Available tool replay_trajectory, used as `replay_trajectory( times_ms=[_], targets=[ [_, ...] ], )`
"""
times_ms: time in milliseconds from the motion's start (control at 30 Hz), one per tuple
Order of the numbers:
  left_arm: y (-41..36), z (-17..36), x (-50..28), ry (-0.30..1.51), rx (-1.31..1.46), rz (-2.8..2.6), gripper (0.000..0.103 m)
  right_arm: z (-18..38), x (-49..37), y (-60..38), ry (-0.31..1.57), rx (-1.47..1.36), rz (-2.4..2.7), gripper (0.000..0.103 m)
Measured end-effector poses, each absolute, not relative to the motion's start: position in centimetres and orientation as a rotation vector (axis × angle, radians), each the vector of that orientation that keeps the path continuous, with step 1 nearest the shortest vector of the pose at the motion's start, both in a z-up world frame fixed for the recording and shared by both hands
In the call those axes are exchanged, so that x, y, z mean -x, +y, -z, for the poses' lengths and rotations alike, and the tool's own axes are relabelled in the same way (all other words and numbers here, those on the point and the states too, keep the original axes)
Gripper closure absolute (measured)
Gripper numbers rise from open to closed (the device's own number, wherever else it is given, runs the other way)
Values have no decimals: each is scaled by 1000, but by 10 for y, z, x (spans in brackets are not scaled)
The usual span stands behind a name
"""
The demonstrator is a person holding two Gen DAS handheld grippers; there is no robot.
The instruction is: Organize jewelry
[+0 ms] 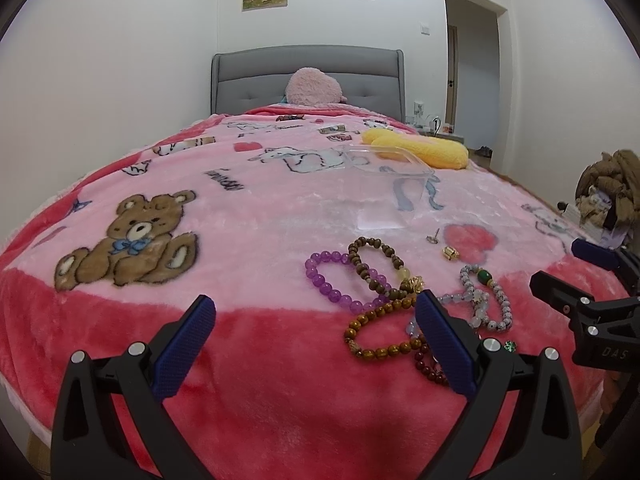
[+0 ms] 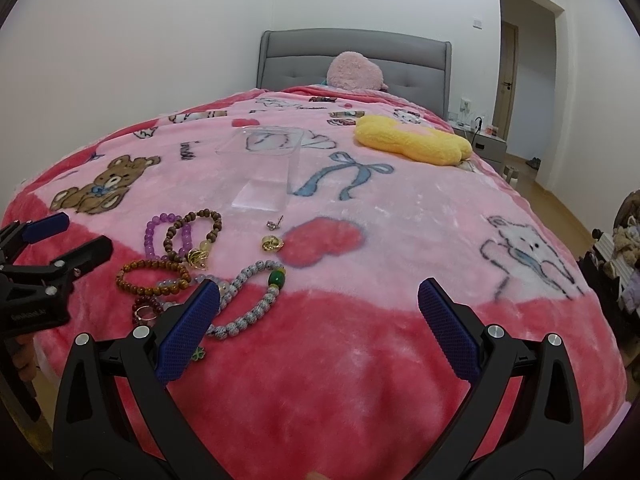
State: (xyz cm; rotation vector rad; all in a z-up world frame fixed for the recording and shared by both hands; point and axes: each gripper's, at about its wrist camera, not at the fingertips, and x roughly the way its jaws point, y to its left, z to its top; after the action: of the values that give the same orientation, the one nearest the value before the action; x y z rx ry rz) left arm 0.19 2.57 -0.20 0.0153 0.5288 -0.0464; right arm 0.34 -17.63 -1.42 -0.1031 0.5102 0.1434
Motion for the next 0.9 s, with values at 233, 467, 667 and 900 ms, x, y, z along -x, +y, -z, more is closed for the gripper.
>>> replay_trajectory(
  times_ms=[233,467,667,900],
  targets=[
    [54,-4,-10,542,21,117,10,1,-21,-176,518,108,-203,26],
    [63,-11,-50,638,17,211,30,-6,-58,-163,602,161,-298,44],
    [61,4,-99,821,72,300,49,3,-89,-147,700,215,-334,55],
    [53,15,-117,876,44,317,49,19,-109,-124,767,297,-350,66]
  ],
)
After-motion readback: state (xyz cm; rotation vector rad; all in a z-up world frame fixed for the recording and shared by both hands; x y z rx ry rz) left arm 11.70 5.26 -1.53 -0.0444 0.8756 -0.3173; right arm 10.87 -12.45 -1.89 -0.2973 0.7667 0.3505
